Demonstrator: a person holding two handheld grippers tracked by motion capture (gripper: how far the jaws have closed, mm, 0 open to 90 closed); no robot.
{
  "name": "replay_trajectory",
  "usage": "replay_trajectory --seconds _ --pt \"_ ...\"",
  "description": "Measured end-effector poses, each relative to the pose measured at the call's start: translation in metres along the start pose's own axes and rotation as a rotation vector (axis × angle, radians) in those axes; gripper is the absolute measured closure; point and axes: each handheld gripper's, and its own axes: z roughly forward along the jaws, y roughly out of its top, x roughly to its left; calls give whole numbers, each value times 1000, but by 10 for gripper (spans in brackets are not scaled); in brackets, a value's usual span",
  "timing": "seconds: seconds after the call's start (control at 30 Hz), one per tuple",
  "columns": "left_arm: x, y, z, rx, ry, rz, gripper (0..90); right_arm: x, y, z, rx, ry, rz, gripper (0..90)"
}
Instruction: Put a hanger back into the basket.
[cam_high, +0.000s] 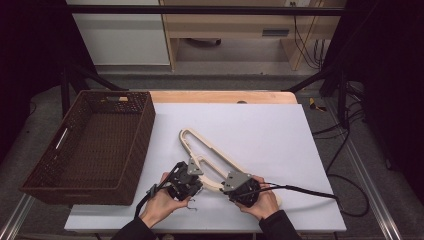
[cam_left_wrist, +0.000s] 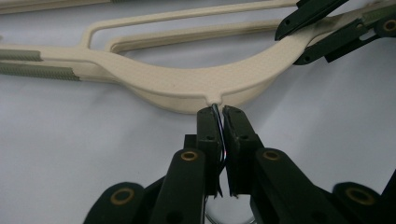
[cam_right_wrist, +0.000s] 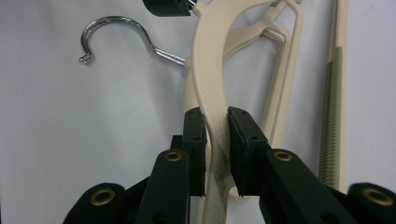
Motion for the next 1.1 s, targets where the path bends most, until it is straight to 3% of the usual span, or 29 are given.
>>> replay_trajectory --seconds 0.1,0.2,0.23,0.33,0.43,0.5,0.53,0.57,0.6,0.73,1.1 --pt "-1 0 -3 -31 7 2 825 0 -1 0 13 2 -15 789" --pt "1 1 -11 -85 4 -13 702 2 -1 1 19 -16 -11 794" --pt "3 1 -15 -107 -2 -15 673 1 -1 0 10 5 -12 795" --pt "10 1 -29 -217 -12 -36 490 0 0 -3 4 -10 0 798" --pt "20 0 -44 -341 -50 -59 351 -1 0 -7 -5 -12 4 800" --pt "27 -2 -55 -411 -67 -65 329 -2 0 -9 -10 -16 10 802" --pt "27 -2 -55 -411 -67 -65 321 -3 0 -10 -12 -20 4 803" --pt "34 -5 -63 -484 -70 -58 321 -3 0 -12 -9 -26 6 804" --pt "37 -7 -66 -509 -64 -58 314 -4 0 -13 -15 -22 3 805" --pt "42 -11 -75 -552 -49 -52 326 -6 1 -19 -28 -44 11 811" --pt "47 -18 -79 -578 -59 -45 303 -13 1 -36 -46 -81 41 834"
